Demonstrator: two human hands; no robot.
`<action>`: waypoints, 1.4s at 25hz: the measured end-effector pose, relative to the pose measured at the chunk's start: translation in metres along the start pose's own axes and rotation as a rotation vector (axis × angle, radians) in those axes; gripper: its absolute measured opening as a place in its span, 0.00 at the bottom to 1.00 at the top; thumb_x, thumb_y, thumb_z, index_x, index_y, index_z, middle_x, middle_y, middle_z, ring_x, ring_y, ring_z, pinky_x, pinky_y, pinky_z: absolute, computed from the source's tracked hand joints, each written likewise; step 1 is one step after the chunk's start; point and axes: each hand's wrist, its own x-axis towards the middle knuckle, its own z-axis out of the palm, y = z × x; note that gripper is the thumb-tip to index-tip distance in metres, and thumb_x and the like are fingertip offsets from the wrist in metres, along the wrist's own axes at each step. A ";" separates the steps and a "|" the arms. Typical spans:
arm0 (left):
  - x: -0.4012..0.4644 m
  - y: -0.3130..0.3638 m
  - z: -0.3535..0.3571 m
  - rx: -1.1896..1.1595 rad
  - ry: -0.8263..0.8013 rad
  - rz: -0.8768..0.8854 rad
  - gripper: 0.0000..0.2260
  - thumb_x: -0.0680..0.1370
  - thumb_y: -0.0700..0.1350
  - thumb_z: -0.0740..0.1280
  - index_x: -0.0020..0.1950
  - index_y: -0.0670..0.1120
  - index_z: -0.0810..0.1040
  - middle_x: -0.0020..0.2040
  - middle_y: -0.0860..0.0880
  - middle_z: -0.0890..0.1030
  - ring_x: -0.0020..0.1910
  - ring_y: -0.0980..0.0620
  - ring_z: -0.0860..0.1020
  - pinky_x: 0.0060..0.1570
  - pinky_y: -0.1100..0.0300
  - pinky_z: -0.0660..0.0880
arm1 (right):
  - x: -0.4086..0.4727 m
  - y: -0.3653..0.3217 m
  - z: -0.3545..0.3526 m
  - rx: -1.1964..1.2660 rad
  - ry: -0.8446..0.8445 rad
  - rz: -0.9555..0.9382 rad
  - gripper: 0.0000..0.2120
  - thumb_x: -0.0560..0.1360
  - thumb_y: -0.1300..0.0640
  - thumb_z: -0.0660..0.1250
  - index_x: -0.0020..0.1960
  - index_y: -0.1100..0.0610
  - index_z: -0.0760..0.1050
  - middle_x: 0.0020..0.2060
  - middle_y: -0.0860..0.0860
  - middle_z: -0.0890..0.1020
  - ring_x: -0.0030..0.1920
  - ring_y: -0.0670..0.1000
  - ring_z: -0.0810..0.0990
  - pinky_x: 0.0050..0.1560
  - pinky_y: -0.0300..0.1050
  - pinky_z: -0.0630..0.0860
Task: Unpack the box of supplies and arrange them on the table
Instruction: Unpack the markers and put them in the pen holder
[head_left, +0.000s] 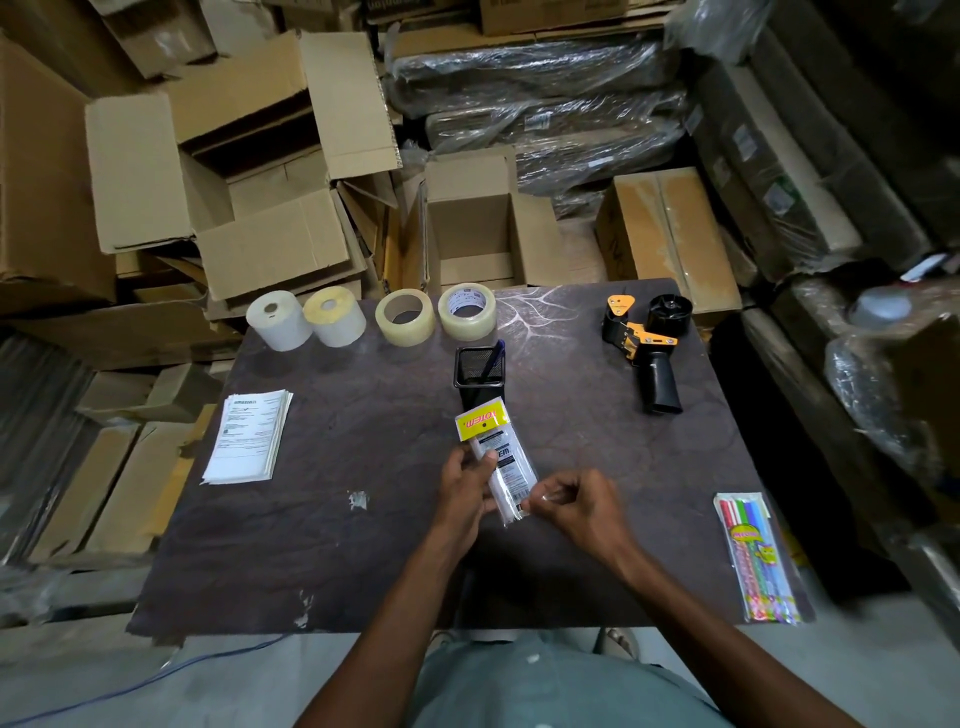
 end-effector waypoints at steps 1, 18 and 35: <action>-0.002 0.000 0.000 0.018 0.012 0.010 0.15 0.76 0.39 0.71 0.62 0.44 0.76 0.54 0.44 0.84 0.49 0.42 0.84 0.46 0.43 0.82 | -0.002 -0.002 0.000 -0.033 0.004 -0.030 0.04 0.68 0.61 0.79 0.38 0.55 0.85 0.34 0.46 0.86 0.36 0.41 0.84 0.38 0.32 0.76; 0.012 -0.003 -0.007 -0.304 0.248 -0.228 0.07 0.76 0.32 0.62 0.52 0.38 0.76 0.41 0.39 0.79 0.40 0.41 0.79 0.51 0.41 0.78 | -0.001 -0.003 0.001 -0.526 -0.160 -0.570 0.12 0.79 0.46 0.63 0.46 0.50 0.82 0.39 0.45 0.80 0.39 0.44 0.74 0.49 0.43 0.70; -0.005 0.012 0.017 -0.235 0.258 0.187 0.13 0.72 0.38 0.73 0.55 0.43 0.78 0.48 0.45 0.82 0.45 0.49 0.81 0.48 0.52 0.79 | 0.006 0.001 0.027 0.829 -0.108 0.602 0.16 0.78 0.68 0.54 0.57 0.68 0.78 0.50 0.64 0.84 0.48 0.55 0.84 0.48 0.42 0.83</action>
